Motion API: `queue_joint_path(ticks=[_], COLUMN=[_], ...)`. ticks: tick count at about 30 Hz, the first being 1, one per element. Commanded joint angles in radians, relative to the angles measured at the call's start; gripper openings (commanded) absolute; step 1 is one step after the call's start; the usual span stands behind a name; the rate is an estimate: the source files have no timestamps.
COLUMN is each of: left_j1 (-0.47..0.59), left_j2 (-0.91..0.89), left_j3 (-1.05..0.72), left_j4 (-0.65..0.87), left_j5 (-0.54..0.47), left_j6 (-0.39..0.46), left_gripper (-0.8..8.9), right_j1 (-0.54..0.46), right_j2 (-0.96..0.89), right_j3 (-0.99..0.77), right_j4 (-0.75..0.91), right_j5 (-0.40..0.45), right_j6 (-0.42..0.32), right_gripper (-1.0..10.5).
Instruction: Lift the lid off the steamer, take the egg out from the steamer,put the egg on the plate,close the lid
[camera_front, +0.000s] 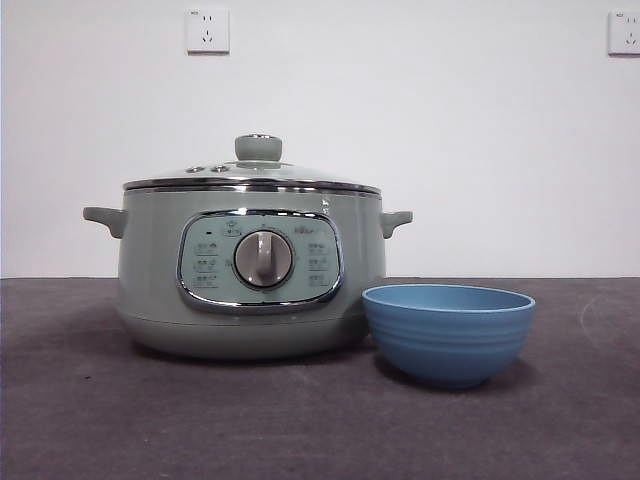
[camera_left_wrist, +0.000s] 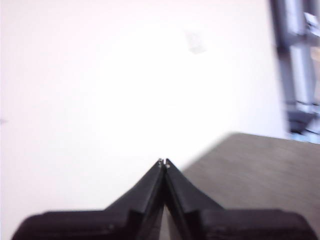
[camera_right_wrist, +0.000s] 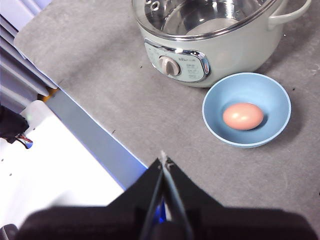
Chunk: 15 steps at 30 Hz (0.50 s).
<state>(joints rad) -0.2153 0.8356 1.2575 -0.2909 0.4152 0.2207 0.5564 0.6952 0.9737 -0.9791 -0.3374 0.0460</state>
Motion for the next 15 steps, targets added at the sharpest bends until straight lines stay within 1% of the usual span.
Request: queue_joint_path(ticks=[1, 4, 7, 8, 11, 15], left_j1=[0.074, 0.127, 0.154, 0.159, 0.171, 0.183], left_j2=[-0.128, -0.257, -0.381, -0.425, -0.546, -0.662], left_j3=[-0.227, -0.413, -0.577, -0.63, -0.769, -0.924], left_j4=[0.093, 0.134, 0.15, 0.149, 0.151, 0.165], left_j5=[-0.013, -0.096, -0.195, -0.211, -0.216, -0.232], left_j6=[0.016, 0.016, 0.015, 0.013, 0.006, -0.047], left_gripper=[-0.03, -0.03, -0.03, -0.03, -0.03, -0.03], right_j1=[0.002, 0.002, 0.002, 0.002, 0.002, 0.002], right_j2=[-0.002, -0.002, -0.002, -0.002, -0.002, -0.002], right_j3=[-0.008, -0.008, -0.008, -0.008, -0.008, -0.008], right_j4=[0.005, 0.005, 0.005, 0.005, 0.005, 0.005], right_j5=[0.003, 0.003, 0.003, 0.002, 0.003, 0.003], right_j6=[0.006, 0.006, 0.006, 0.006, 0.006, 0.006], right_gripper=[0.0, 0.0, 0.0, 0.0, 0.0, 0.0])
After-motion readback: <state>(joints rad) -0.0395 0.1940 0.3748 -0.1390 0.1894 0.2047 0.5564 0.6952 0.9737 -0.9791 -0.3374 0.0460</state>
